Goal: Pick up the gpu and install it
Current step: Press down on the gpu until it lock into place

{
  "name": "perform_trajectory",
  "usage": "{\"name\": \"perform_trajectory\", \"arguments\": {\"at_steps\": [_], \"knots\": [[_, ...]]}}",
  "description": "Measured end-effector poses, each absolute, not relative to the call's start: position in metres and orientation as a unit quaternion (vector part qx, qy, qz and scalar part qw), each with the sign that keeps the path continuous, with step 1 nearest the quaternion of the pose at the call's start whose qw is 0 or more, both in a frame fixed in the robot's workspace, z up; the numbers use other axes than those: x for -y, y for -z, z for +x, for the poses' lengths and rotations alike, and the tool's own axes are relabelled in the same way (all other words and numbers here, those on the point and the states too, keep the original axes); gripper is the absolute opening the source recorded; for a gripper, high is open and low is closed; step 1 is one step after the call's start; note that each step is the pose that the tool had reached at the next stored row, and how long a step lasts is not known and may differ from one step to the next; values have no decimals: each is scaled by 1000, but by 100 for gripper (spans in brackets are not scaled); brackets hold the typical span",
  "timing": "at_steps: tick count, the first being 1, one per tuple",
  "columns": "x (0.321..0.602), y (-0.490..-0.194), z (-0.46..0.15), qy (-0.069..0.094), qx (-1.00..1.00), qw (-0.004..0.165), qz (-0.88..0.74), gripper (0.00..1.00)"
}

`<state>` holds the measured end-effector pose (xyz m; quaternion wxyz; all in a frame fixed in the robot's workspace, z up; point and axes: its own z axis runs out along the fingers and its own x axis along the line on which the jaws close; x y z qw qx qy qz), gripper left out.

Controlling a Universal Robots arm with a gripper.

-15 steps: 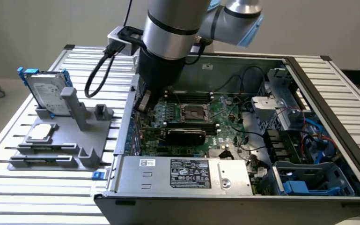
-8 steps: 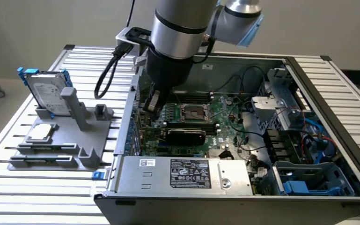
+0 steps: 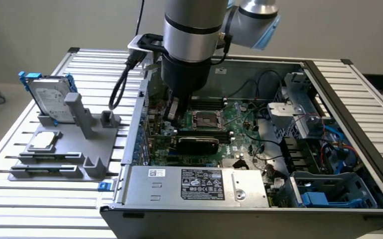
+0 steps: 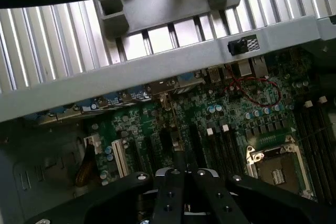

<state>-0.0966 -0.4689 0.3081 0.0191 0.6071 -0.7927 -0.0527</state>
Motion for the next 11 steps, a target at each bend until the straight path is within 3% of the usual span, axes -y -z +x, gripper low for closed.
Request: {"name": "perform_trajectory", "arguments": {"at_steps": [3,11], "knots": [[469,-308,-93,45,792,9,609,11],[469,-309,-93,46,791,8,609,11]]}}
